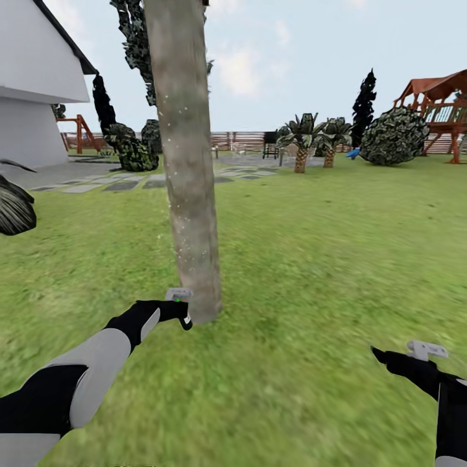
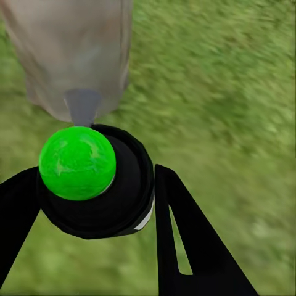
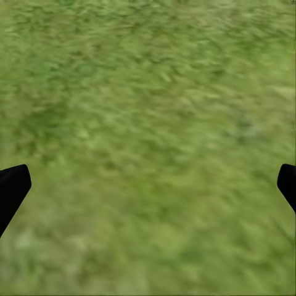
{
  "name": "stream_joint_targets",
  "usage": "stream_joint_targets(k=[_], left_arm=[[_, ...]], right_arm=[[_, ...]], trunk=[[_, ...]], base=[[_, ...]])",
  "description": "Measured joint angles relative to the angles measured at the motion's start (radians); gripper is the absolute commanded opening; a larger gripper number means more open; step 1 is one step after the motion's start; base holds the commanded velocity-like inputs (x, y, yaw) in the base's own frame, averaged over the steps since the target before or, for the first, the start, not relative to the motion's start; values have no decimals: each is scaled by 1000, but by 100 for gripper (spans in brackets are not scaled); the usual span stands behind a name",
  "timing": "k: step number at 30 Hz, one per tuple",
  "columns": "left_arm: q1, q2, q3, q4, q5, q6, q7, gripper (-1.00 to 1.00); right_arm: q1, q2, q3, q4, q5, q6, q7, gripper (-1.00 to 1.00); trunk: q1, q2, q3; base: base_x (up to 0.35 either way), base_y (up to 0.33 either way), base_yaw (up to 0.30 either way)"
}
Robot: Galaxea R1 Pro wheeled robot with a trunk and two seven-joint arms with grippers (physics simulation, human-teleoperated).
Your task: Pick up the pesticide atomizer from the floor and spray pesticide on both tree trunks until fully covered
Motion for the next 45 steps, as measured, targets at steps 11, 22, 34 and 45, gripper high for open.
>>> stream_joint_targets(k=[11,22,34,45], left_arm=[[0,0,-1,0,0,0,0,-100],[0,-2,-1,0,-2,0,0,-100],[0,1,0,-3,-2,5,0,-100],[-12,2,-2,-416,-12,526,3,-100]], right_arm=[[0,0,0,1,0,0,0,100],[0,0,0,0,-1,0,0,100],[0,-3,0,2,-1,0,-1,100],[1,-8,0,2,-1,0,-3,100]], trunk=[[0,0,0],[0,0,0],[0,0,0],[0,0,0]], base=[[66,-155,177],[110,-282,42],[51,-298,215],[0,-15,4]])
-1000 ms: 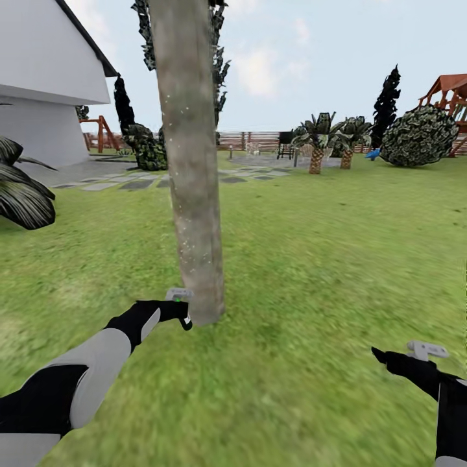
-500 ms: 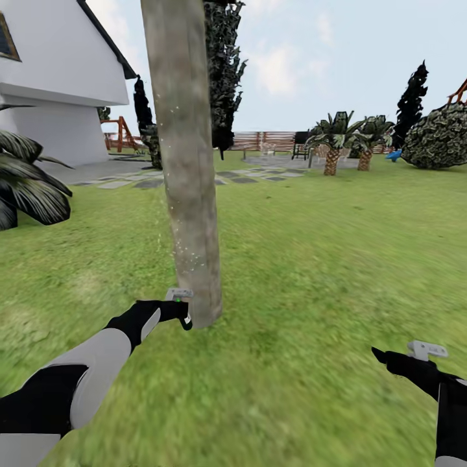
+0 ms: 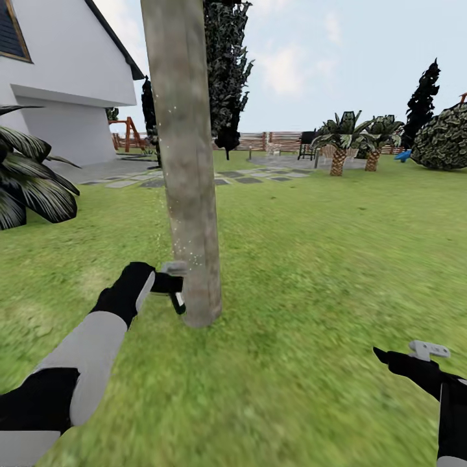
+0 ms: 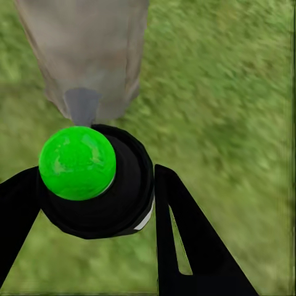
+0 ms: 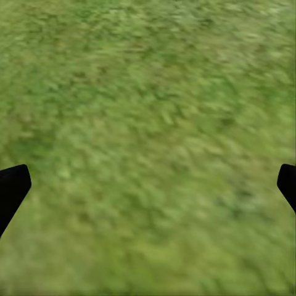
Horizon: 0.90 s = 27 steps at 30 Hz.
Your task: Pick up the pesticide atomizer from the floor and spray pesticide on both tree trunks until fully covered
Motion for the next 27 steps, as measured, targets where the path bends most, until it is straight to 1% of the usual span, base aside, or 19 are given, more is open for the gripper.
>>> stream_joint_targets(k=[2,3,6,8,12,15,16,17,20,21,22,23,24,25,26,27], left_arm=[[-7,0,0,-66,-1,84,0,-100],[-25,0,0,-82,-1,108,0,-100],[-56,0,0,-90,-1,140,0,-100],[-95,0,-1,-92,-1,149,0,-100],[-153,-1,-2,-92,-1,152,0,-100],[-175,-1,-2,-92,-3,152,0,-100],[-185,-1,-2,-92,-9,152,-1,-100],[-197,-2,-2,-92,-27,151,0,-100],[-220,-9,-2,-91,-59,152,0,-100],[-227,-13,-2,-91,-68,153,0,-100],[-236,-26,-2,-90,-86,154,0,-100],[-240,-32,-2,-90,-115,154,0,-100],[-244,-35,-2,-89,-134,154,0,-100],[-250,-41,-2,-87,-161,155,0,-100],[-255,-45,-2,-86,-182,157,0,-100],[-268,-49,-2,-85,-224,162,-1,-100]], right_arm=[[0,0,0,0,0,0,0,100],[0,0,0,0,0,0,0,100],[0,0,0,0,0,0,0,100],[0,0,0,0,0,0,0,100],[0,0,0,0,0,0,2,100],[0,0,0,-1,0,0,3,100],[0,0,-1,-1,0,0,4,100],[0,0,-1,-1,0,0,4,100],[0,0,-1,0,-1,0,4,100],[0,0,-1,0,-2,0,4,100],[-1,0,-2,0,-2,0,4,100],[0,-1,-2,0,-2,0,4,100],[0,-1,-2,0,-2,0,4,100],[0,-1,-2,0,-2,0,4,100],[0,-1,-2,0,-2,0,4,100],[0,-1,-2,0,-2,0,4,100]], trunk=[[0,0,0],[0,0,0],[0,0,0],[0,0,0],[0,0,0],[0,0,0],[0,0,0],[0,0,0],[0,0,1],[0,0,1],[0,0,1],[0,0,1],[0,0,1],[0,0,1],[0,0,1],[0,0,1]], base=[[0,0,0],[0,0,0],[0,0,0],[0,0,0],[0,0,0],[0,0,-23],[0,0,-184],[0,0,-221],[0,0,-264],[0,0,-147],[0,0,-75],[0,0,-48],[0,0,-25],[0,0,-16],[0,0,-6],[0,0,-3]])
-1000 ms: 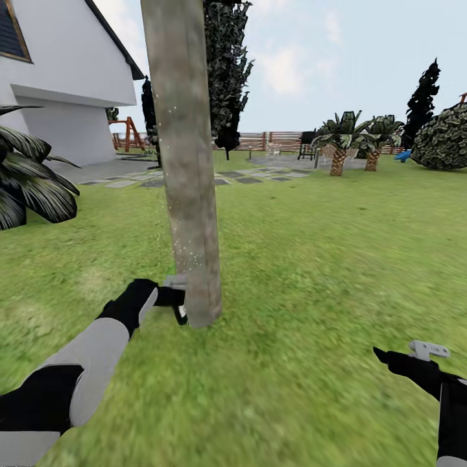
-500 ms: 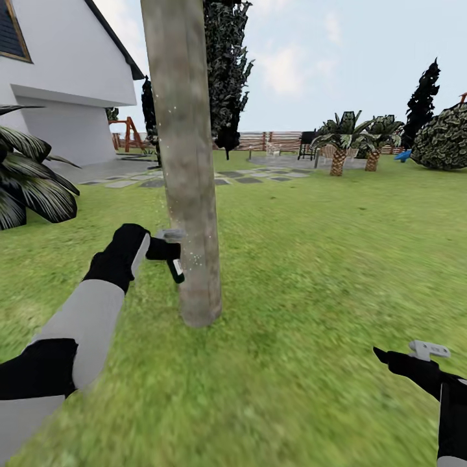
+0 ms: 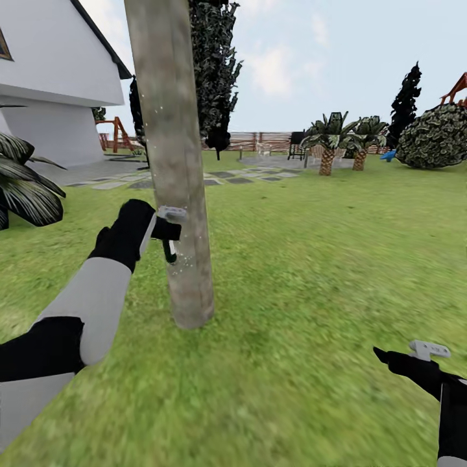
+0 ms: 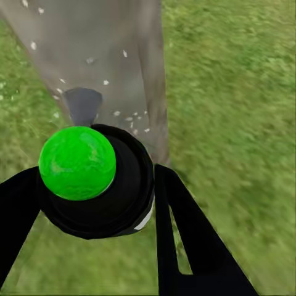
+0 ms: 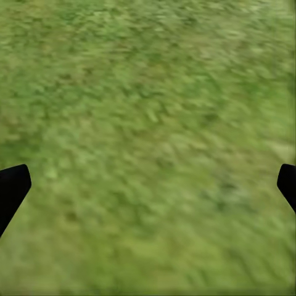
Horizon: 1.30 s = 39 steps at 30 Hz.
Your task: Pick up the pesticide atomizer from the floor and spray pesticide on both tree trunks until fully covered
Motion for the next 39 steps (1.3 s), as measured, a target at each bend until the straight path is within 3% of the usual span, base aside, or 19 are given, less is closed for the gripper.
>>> stream_joint_targets(k=[4,6,8,11,19,22,29,32,39], left_arm=[[-30,-2,0,2,-68,5,-1,-100],[-64,-2,0,15,-81,6,-1,-100],[-97,-2,0,43,-83,7,-1,-100],[-190,-3,0,127,-85,6,-1,-100],[-345,-2,0,242,-84,8,-1,-100],[-425,-2,0,329,-84,8,-1,-100],[-502,-2,0,363,-85,8,-1,-100],[-558,-2,0,439,-84,8,-1,-100],[-611,2,1,469,-85,8,-1,-100]], right_arm=[[0,0,0,0,0,0,0,100],[0,0,0,0,0,0,0,100],[0,0,0,0,0,0,0,100],[0,-1,-1,0,0,0,0,100],[0,-1,-2,-1,0,0,0,100],[0,-1,-2,-1,0,0,0,100],[0,-1,-2,-1,0,0,0,100],[0,-1,-2,0,0,0,0,100],[0,-1,-2,0,0,0,0,100]], trunk=[[0,0,0],[0,0,0],[0,0,0],[0,0,0],[0,0,0],[0,0,0],[0,0,0],[0,0,0],[0,0,0]], base=[[0,0,-1],[0,0,0],[0,0,0],[0,0,0],[0,0,0],[0,0,0],[0,0,0],[0,0,0],[0,0,0]])
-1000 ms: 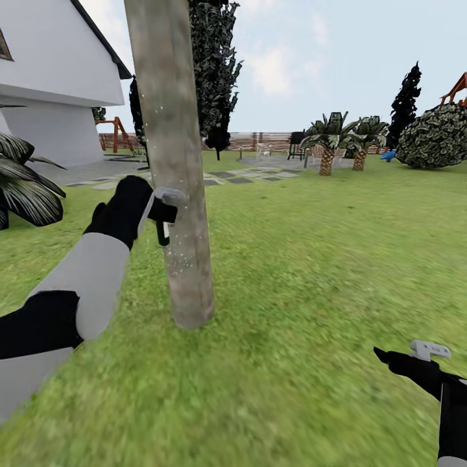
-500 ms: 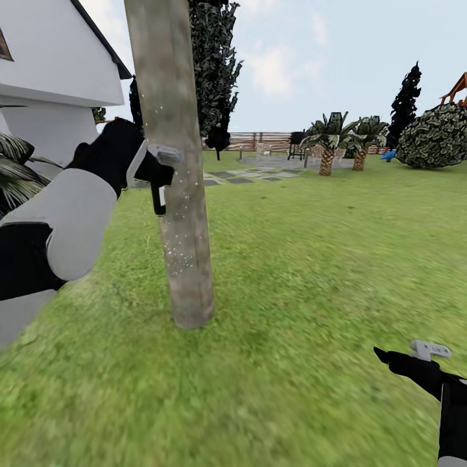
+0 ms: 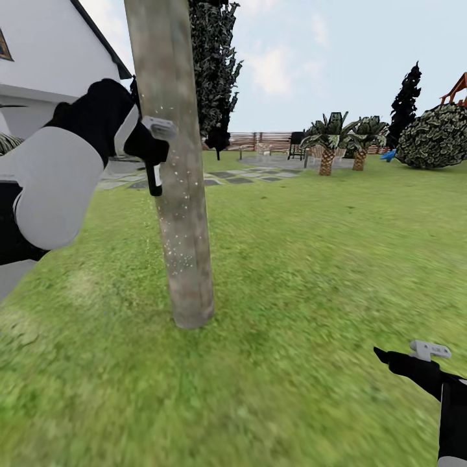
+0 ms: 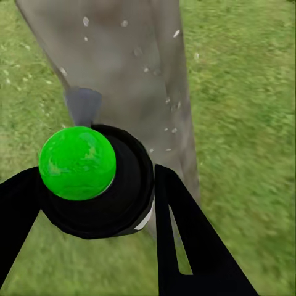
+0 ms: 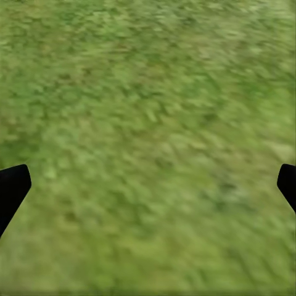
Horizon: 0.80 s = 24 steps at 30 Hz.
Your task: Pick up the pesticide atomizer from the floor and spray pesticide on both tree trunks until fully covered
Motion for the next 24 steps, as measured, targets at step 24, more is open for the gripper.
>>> stream_joint_targets(k=[24], left_arm=[[128,48,0,148,0,-16,-3,-100]], right_arm=[[0,0,0,0,2,0,0,100]], trunk=[[0,0,0]], base=[[0,0,0]])
